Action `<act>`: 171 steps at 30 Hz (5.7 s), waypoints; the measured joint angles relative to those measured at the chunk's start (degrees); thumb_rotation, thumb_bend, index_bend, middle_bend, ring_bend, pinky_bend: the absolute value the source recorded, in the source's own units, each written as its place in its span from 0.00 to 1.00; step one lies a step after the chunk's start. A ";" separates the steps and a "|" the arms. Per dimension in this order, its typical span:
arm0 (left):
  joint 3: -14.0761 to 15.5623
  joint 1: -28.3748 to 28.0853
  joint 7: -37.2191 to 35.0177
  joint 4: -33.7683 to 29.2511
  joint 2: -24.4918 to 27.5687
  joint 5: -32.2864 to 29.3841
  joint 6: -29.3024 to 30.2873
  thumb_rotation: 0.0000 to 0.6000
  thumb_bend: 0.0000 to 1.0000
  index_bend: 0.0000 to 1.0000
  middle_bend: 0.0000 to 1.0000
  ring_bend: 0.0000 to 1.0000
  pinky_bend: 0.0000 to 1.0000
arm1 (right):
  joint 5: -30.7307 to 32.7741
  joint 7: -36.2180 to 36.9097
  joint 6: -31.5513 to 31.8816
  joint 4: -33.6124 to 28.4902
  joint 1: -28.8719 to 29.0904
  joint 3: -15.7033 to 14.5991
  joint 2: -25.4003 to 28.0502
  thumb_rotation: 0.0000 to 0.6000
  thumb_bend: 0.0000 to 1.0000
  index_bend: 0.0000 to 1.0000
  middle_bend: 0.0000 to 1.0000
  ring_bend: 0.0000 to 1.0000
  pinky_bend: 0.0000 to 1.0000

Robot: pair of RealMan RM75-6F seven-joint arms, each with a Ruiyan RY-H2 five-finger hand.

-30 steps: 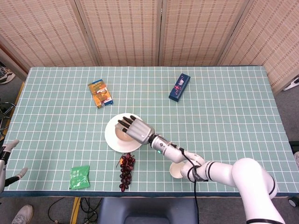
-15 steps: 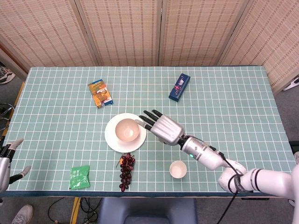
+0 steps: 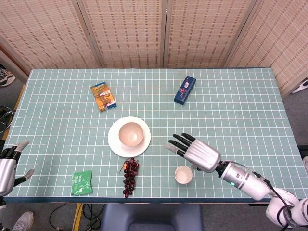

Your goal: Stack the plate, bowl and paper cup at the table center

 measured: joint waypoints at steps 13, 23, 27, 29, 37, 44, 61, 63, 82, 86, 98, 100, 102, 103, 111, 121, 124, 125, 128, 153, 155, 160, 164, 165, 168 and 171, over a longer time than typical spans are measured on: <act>1.41 -0.11 0.28 -2.02 2.18 -1.00 -2.26 1.00 0.00 0.19 0.30 0.35 0.45 | -3.75 -0.52 -6.05 -1.26 -0.81 -3.01 -0.72 1.00 0.00 0.00 0.02 0.00 0.13; 2.16 -0.09 0.98 -2.36 1.66 -1.04 -2.77 1.00 0.00 0.19 0.29 0.35 0.45 | -5.37 0.02 -8.93 -1.03 -1.21 -4.58 -1.68 1.00 0.00 0.00 0.01 0.00 0.13; 2.23 -0.01 1.10 -2.39 1.64 -1.12 -2.63 1.00 0.00 0.19 0.29 0.35 0.45 | -4.52 -0.33 -11.12 0.43 -0.96 -4.15 -3.65 1.00 0.00 0.00 0.01 0.00 0.13; 2.26 0.06 0.98 -2.37 1.63 -1.26 -2.59 1.00 0.00 0.19 0.29 0.35 0.45 | -3.83 -0.30 -11.73 1.12 -0.88 -3.75 -4.63 1.00 0.00 0.00 0.04 0.00 0.15; 2.43 0.32 0.50 -1.94 1.51 -1.51 -2.36 1.00 0.00 0.19 0.29 0.35 0.45 | -1.39 0.46 -13.82 5.23 -0.52 -2.17 -8.72 1.00 0.16 0.12 0.18 0.09 0.31; 2.47 0.49 0.26 -1.51 1.41 -1.70 -2.15 1.00 0.00 0.19 0.29 0.35 0.45 | -0.32 2.60 -14.17 7.29 -0.29 -1.52 -10.19 1.00 0.21 0.31 0.28 0.19 0.47; 2.45 0.87 -0.16 -1.34 1.90 -1.69 -1.42 1.00 0.00 0.19 0.29 0.35 0.45 | 2.48 5.44 -12.88 6.55 2.17 4.05 -9.62 1.00 0.25 0.36 0.32 0.24 0.54; 2.44 0.94 -0.15 -1.47 2.00 -1.62 -1.24 1.00 0.00 0.19 0.29 0.35 0.45 | 3.96 5.41 -13.57 6.02 3.32 5.97 -9.53 1.00 0.25 0.36 0.32 0.24 0.54; 2.67 2.43 -1.00 -1.19 2.84 -1.75 0.54 1.00 0.00 0.19 0.29 0.35 0.45 | 30.11 -5.03 -28.01 17.35 19.89 19.74 -23.03 1.00 0.25 0.36 0.31 0.25 0.52; 2.79 2.78 -1.18 -1.08 2.93 -1.73 0.86 1.00 0.00 0.19 0.29 0.35 0.45 | 33.93 -5.99 -29.13 21.71 22.67 20.65 -26.69 1.00 0.25 0.36 0.30 0.23 0.48; 2.93 3.26 -1.83 -0.48 3.08 -1.90 0.98 1.00 0.00 0.19 0.28 0.35 0.45 | 39.71 -6.51 -31.23 33.89 28.28 21.20 -35.28 1.00 0.23 0.36 0.24 0.17 0.34; 2.94 3.29 -1.94 -0.40 3.10 -1.98 0.92 1.00 0.00 0.19 0.28 0.35 0.45 | 40.12 -6.45 -31.47 35.26 28.98 21.13 -36.28 1.00 0.23 0.35 0.22 0.16 0.32; 2.91 3.32 -2.02 -0.30 3.11 -2.08 0.89 1.00 0.00 0.19 0.28 0.35 0.45 | 40.61 -6.43 -31.74 36.45 29.61 21.03 -37.11 1.00 0.23 0.33 0.21 0.14 0.30; 2.90 3.35 -2.10 -0.26 3.09 -2.11 0.88 1.00 0.00 0.19 0.28 0.35 0.45 | 40.85 -6.47 -31.85 36.89 29.86 20.97 -37.39 1.00 0.22 0.32 0.20 0.14 0.29; 2.90 3.48 -2.49 0.14 2.97 -2.21 0.83 1.00 0.00 0.19 0.28 0.35 0.45 | 42.95 -7.45 -32.52 38.02 31.11 19.95 -37.86 1.00 0.21 0.15 0.13 0.06 0.21; 2.76 3.34 -2.88 0.54 2.94 -2.22 0.51 1.00 0.00 0.19 0.28 0.35 0.45 | 41.13 -7.37 -28.71 31.22 29.24 19.37 -33.03 1.00 0.20 0.13 0.12 0.04 0.20; 2.65 3.26 -3.14 0.71 2.92 -2.30 0.41 1.00 0.00 0.19 0.28 0.35 0.45 | 39.67 -7.40 -25.95 26.08 27.28 18.96 -28.85 1.00 0.20 0.13 0.14 0.04 0.20; 2.61 3.22 -3.19 0.75 2.92 -2.31 0.37 1.00 0.00 0.19 0.28 0.35 0.45 | 39.15 -7.39 -24.90 24.33 26.51 18.80 -27.36 1.00 0.20 0.13 0.14 0.04 0.20; 2.46 3.07 -3.38 0.79 2.90 -2.24 0.31 1.00 0.00 0.19 0.28 0.35 0.45 | 37.12 -7.41 -20.65 18.27 23.27 18.07 -21.88 1.00 0.20 0.13 0.16 0.04 0.20; 1.17 1.44 -1.15 0.90 0.61 -3.51 -0.73 1.00 0.00 0.19 0.28 0.34 0.43 | 14.74 3.22 21.09 4.98 -18.33 1.23 2.44 1.00 0.26 0.20 0.27 0.14 0.29; 1.17 1.39 -0.88 0.53 0.48 -3.32 -0.61 1.00 0.00 0.19 0.28 0.34 0.43 | 14.14 4.11 23.92 6.04 -21.31 0.50 2.44 1.00 0.26 0.20 0.27 0.14 0.29; 1.40 1.45 -0.48 -0.11 0.06 -3.08 -0.45 1.00 0.00 0.19 0.28 0.33 0.41 | 13.25 6.20 30.19 8.02 -28.94 -1.15 2.54 1.00 0.26 0.20 0.27 0.14 0.29; 1.50 1.57 -0.12 0.07 -0.69 -3.28 -0.35 1.00 0.00 0.19 0.28 0.33 0.41 | 12.61 7.26 33.65 8.99 -33.57 -1.89 2.44 1.00 0.26 0.20 0.27 0.14 0.29; 1.50 1.56 0.05 0.20 -0.84 -3.25 -0.30 1.00 0.00 0.19 0.28 0.33 0.41 | 12.35 7.64 34.59 9.22 -34.74 -1.97 2.37 1.00 0.26 0.20 0.27 0.14 0.29; 1.54 1.39 0.20 0.39 -1.19 -3.02 -0.40 1.00 0.00 0.19 0.28 0.33 0.40 | 11.74 8.50 35.78 9.69 -36.94 -1.95 2.28 1.00 0.26 0.21 0.27 0.14 0.29; 1.45 1.25 0.21 0.53 -1.47 -2.88 -0.40 1.00 0.00 0.19 0.28 0.33 0.40 | 11.32 8.93 36.18 9.87 -38.21 -1.47 2.24 1.00 0.26 0.21 0.27 0.14 0.29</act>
